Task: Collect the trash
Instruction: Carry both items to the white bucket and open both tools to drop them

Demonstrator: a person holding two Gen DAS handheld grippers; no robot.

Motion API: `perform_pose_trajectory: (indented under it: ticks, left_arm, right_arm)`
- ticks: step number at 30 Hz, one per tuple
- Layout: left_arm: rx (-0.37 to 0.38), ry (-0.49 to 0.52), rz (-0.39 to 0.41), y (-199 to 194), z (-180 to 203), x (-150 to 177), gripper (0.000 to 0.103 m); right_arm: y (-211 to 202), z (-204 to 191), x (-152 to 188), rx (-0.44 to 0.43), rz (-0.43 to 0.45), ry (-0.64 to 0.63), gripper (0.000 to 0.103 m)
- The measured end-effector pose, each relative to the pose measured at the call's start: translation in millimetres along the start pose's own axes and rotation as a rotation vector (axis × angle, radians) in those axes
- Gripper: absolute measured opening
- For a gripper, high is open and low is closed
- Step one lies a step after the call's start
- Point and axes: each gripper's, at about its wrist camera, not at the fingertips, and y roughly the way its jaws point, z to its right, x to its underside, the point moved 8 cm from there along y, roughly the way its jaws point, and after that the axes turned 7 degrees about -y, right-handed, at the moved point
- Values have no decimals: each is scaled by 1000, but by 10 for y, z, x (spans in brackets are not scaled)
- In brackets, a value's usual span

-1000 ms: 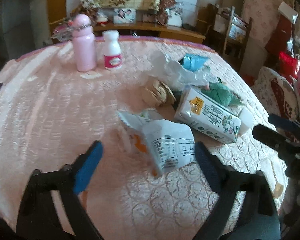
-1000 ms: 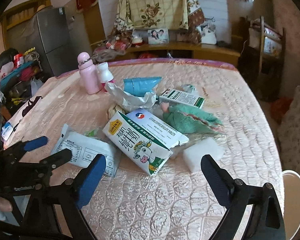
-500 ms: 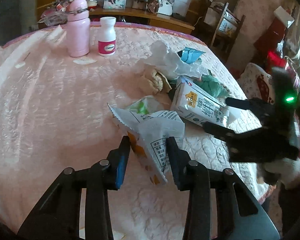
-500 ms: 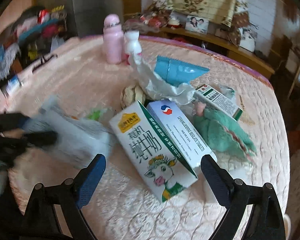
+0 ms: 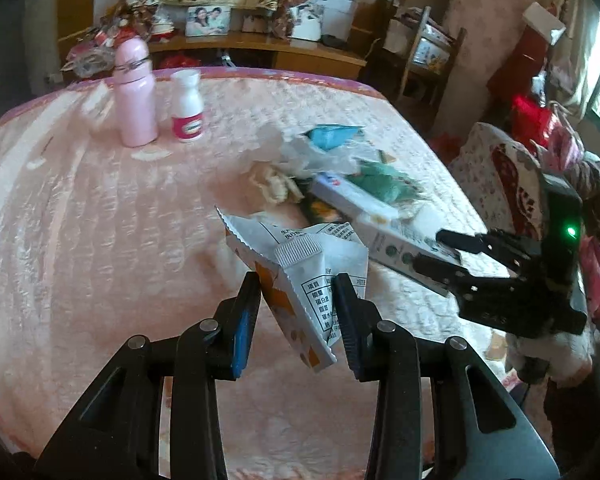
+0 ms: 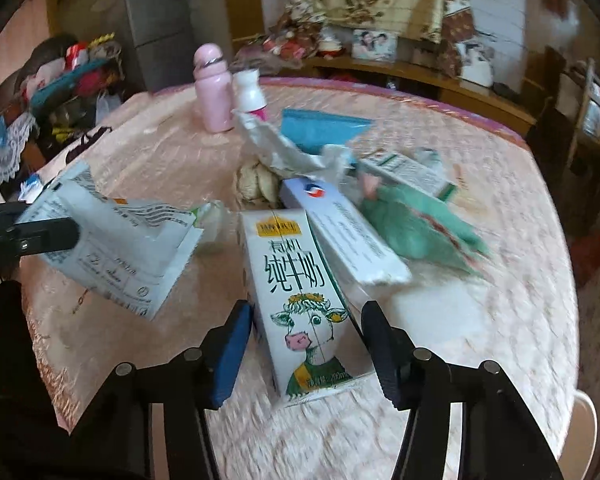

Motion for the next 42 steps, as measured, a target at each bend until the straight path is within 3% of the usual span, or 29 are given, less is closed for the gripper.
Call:
perform_pose_trajectory:
  ticks: [3,9,14,16,18,22,28,32,39,42]
  left_arm:
    - [27,32,7,18,237,-30,35]
    - [43,75,-2,110,513,3,35]
    - [35,90,-7,141,572,21,35]
    - [36,86,-6,137,602,28,35]
    - [46,85,-7,136,649,14,35]
    - [81,107,-8,162,884,-29,35]
    - [171,180,-29,356,1621,-11,35]
    - [239,214,-66,554,2146,52,35]
    - [334,247,-125,956,2942,235,36]
    - [354,255,-135,1119,3220,293,37]
  right_arm:
    - [-248,129,193,31,2,48,50]
    - [-323,276,677,20,-115,113,49]
    - [-204,274,642,25,-118,113,61]
    - [-100,256,641,32,-129,97,61]
    - [-26,258,693,35,-149,91,53]
    - [-268,380,723,49,-85,139,54]
    - [-905,971,984,175,-45,250,54]
    - [-1313,1527,1377,298,-50,364,54]
    - [-1637,2334,2103,443,-112,554,54]
    - [-1657,2570,2351,462,-131,624,54]
